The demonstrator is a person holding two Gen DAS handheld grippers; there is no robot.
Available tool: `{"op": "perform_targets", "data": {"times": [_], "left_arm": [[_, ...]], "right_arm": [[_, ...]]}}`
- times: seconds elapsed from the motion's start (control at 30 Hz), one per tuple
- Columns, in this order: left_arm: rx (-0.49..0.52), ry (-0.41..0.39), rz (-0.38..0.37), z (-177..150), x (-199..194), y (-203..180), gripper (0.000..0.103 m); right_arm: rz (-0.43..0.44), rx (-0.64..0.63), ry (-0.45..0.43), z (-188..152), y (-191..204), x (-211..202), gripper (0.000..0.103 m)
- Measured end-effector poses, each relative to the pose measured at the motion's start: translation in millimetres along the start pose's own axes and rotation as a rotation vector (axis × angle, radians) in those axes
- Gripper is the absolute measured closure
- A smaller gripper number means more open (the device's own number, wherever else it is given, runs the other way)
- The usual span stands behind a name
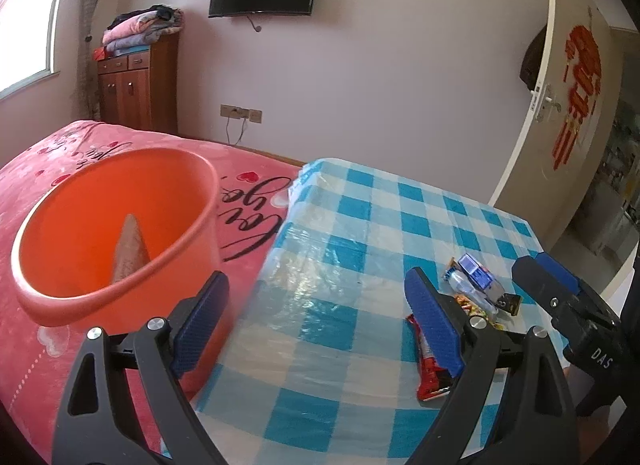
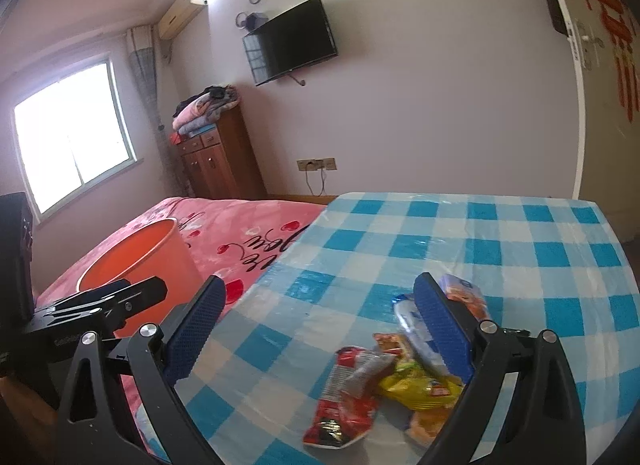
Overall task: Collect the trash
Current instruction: 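Move both tools back to the table toward the red wrapper and tissue pack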
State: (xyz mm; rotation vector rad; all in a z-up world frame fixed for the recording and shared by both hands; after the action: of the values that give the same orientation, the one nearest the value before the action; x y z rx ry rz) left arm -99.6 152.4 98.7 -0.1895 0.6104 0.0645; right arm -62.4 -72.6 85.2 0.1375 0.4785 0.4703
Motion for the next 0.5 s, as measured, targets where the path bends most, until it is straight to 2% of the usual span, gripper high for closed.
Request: {"op": "perform_targets", "data": {"times": [0.5], "left_arm": [[0.074, 0.052, -0.033, -14, 24, -52, 0.013]], "right_arm": [[-0.062, 0.107, -0.019, -7, -67, -10, 0.009]]}}
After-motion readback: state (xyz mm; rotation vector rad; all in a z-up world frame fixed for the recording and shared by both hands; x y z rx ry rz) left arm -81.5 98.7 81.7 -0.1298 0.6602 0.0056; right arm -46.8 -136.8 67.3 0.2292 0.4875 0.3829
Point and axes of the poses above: each gripper's, at about its wrist camera, not at the fingertips, and x roughly the way its jaws point, y to its left, z to its top, the point moved 4 cm from there along x, roughly the way its jaws point
